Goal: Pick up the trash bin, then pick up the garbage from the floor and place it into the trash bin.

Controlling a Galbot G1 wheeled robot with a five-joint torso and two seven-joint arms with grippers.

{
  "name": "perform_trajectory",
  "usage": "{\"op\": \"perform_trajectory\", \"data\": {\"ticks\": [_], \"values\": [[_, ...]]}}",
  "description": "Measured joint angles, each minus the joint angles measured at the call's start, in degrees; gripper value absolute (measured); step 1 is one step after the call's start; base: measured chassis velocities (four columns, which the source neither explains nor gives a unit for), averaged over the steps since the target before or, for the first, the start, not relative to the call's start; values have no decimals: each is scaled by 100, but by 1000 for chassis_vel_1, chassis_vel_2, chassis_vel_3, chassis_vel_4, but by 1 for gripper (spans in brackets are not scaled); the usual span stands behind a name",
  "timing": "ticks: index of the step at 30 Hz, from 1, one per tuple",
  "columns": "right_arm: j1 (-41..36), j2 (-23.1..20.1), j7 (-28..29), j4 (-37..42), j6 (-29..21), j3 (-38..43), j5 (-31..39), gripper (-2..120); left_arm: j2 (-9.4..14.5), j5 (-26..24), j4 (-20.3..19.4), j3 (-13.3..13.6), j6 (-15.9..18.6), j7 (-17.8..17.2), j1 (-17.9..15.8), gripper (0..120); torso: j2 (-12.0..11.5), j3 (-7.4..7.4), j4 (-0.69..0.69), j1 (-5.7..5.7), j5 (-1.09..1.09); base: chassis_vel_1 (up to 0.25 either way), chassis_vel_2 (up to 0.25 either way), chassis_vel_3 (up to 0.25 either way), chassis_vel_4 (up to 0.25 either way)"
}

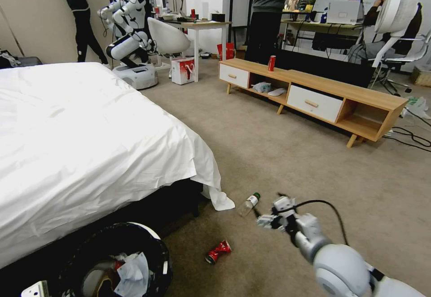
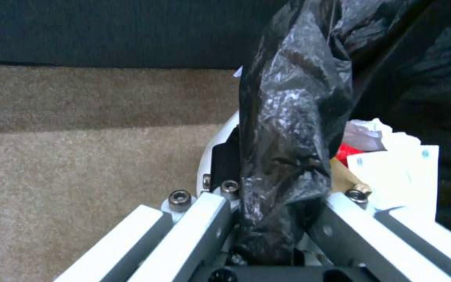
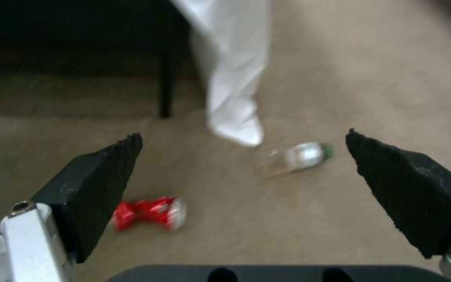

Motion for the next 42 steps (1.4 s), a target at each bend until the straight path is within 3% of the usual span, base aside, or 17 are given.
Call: {"op": "perform_trajectory", "data": {"ticks": [1,4,6,14,18,35,40,42], "values": [[0,0,0,0,0,0,0,100,0,0,0,0,0,0,0,0,0,0,0,0,0,0,0,0,0],[719,225,322,-102,-843,-759,393,100,-10,0,26,35,1,3,-16,0,0,0,2,0,-1,0,0,0,0],[859,264,368,-129,-1098,-929,492,100,-10,0,31,42,0,5,-19,0,0,0,1,0,0,0,0,0,0],[1383,476,-69,-709,-1259,-1652,314,100,-27,8,66,88,0,13,-52,0,0,0,-1,0,0,0,0,0,0],[1737,740,-521,-1208,-1238,-2100,-23,100,-62,32,105,115,-8,37,-70,0,0,0,0,0,0,0,0,0,0],[2296,1724,-1043,-3240,-933,-2848,-1057,100,-145,96,205,112,-35,96,-92,0,0,0,-1,0,0,0,0,0,0],[2440,2165,-1272,-4086,-369,-3052,-1688,100,-169,127,257,120,-47,119,-121,0,0,0,-1,0,-1,0,0,0,0],[2545,2520,-1467,-4634,126,-3203,-2249,100,-194,137,293,125,-49,122,-155,0,0,0,0,0,-2,0,0,0,0]]}}
